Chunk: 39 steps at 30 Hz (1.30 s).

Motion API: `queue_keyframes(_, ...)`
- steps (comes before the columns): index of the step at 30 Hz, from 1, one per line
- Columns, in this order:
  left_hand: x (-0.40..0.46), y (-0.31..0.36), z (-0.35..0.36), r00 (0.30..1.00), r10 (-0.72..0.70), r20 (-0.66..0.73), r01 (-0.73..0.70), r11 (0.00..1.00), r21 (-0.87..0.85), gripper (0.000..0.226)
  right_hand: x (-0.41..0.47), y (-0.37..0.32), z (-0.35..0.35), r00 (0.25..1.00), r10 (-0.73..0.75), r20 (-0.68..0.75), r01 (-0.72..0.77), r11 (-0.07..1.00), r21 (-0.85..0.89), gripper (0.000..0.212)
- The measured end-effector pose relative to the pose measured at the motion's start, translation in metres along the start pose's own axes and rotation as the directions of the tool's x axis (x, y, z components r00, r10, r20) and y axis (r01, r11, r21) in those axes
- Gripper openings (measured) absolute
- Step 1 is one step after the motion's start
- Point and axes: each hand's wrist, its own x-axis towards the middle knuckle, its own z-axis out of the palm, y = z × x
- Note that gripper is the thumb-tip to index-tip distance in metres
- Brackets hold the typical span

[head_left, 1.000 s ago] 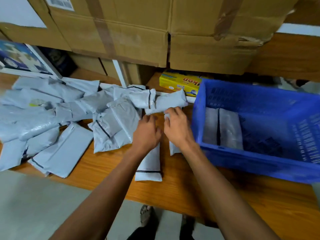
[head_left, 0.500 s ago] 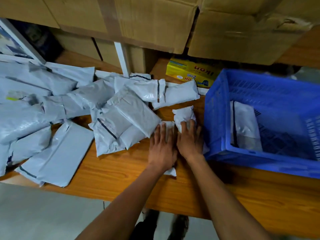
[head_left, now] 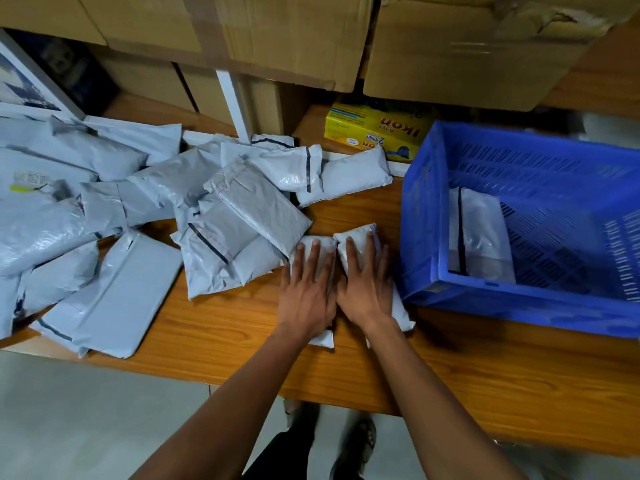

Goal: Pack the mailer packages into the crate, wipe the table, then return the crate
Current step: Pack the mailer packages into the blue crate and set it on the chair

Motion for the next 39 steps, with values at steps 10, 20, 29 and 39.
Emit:
queue_keyframes(10, -0.015, 0.006, -0.002, 0.999, -0.017, 0.029, 0.016, 1.0, 0.017, 0.075, -0.029, 0.013, 0.013, 0.996, -0.059, -0.067, 0.054, 0.996, -0.076, 0.08)
queue_keyframes(20, -0.106, 0.039, -0.007, 0.981, -0.108, 0.159, 0.097, 0.992, 0.081, 0.078, -0.127, 0.041, 0.017, 0.985, -0.144, -0.091, 0.133, 0.984, -0.122, 0.076)
queue_keyframes(29, -0.178, 0.125, -0.033, 0.978, -0.205, 0.032, 0.207, 0.976, -0.061, 0.073, -0.216, 0.099, -0.021, 0.957, -0.242, -0.16, 0.25, 0.968, 0.033, 0.073)
queue_keyframes(39, -0.132, 0.236, -0.125, 0.935, -0.035, -0.352, -0.037, 0.98, -0.195, 0.072, -0.22, 0.175, -0.15, 0.866, -0.096, -0.491, 0.171, 0.979, 0.11, 0.073)
